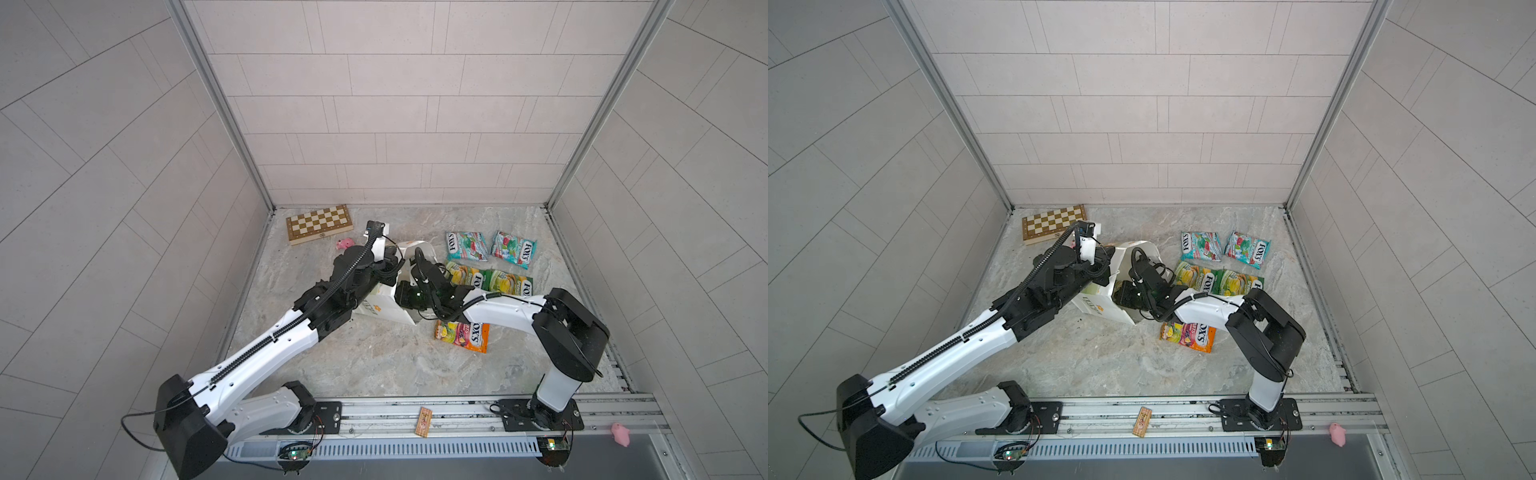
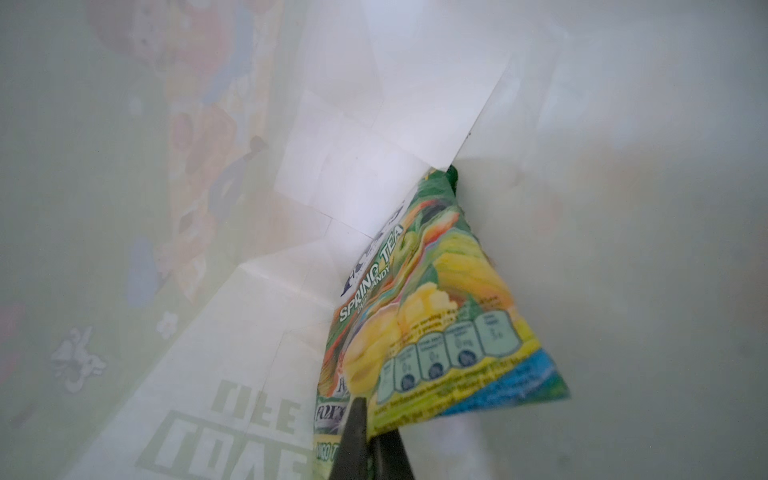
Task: Take the snacks out of the paper bag
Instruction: 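Lift the green packet up out of the bag with the right gripper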
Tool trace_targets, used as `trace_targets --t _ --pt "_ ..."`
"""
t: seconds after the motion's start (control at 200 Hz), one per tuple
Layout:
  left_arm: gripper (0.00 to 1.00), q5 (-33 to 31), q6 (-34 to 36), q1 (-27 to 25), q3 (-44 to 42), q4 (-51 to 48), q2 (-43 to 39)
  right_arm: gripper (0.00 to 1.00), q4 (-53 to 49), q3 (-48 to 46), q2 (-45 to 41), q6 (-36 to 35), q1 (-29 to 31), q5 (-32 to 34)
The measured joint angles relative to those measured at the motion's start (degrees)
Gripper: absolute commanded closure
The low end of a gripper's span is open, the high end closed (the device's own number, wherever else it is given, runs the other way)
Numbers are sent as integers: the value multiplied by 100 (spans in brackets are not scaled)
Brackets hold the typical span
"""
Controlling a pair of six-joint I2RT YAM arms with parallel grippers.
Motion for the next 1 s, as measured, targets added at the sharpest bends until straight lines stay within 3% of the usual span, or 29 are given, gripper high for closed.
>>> trace_targets --t 0.535,1.001 --pt "100 -50 109 0 2 -170 13 100 -1058 70 -822 -789 -136 127" --pt "100 -55 111 0 24 -232 15 100 -2013 195 -2127 -1836 -205 374"
